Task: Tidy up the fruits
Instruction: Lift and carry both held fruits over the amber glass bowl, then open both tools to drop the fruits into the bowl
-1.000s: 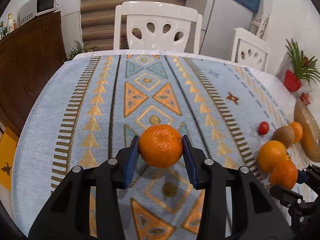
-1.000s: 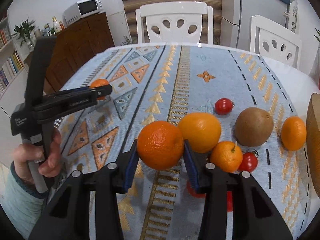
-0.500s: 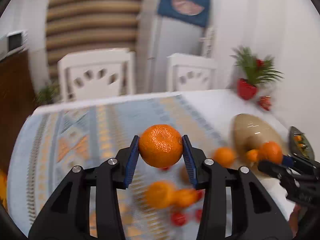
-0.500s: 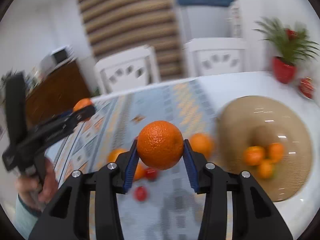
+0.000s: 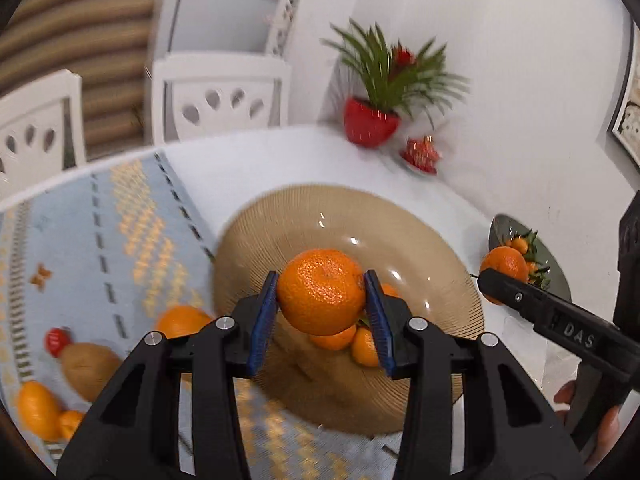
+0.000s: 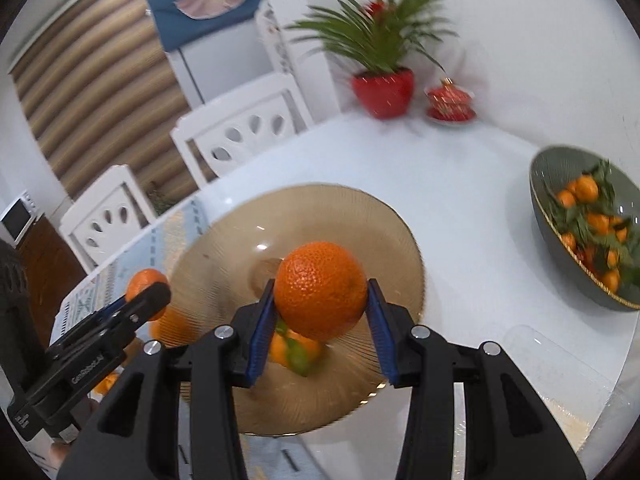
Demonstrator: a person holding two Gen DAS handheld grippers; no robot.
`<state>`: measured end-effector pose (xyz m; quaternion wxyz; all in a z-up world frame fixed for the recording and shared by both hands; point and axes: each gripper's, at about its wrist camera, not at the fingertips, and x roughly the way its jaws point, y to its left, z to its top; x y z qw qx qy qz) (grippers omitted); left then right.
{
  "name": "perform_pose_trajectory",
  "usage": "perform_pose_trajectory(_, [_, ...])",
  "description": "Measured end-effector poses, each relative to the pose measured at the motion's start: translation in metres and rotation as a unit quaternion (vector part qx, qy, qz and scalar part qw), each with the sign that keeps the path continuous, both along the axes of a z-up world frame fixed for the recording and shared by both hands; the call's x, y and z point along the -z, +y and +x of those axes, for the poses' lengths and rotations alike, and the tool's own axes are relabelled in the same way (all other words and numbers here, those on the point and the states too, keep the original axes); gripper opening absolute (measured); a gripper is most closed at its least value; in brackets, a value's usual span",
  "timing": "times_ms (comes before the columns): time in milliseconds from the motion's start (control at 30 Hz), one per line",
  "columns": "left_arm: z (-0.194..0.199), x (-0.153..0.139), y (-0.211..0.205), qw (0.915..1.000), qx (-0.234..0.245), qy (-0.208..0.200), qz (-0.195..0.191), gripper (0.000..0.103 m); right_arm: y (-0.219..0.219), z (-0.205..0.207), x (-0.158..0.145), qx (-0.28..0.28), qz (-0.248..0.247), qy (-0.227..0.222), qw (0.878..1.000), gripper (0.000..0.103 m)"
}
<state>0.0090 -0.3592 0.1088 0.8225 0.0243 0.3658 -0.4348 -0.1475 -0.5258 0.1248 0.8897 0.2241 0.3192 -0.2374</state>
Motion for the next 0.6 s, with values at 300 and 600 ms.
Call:
perform_pose_trajectory(300, [0.008, 0.023, -0.021, 0.9993, -0.008, 0.023, 0.029, 0.044, -0.013, 0.007, 0.027, 0.009, 0.028, 0.028, 0.999, 0.047])
perform_pose_trajectory(600, [0.006, -0.009, 0.026, 0.9990, -0.043, 0.002, -0.014, 0.090, -0.010, -0.006, 0.024, 0.004, 0.039, -0.002, 0.999, 0.061])
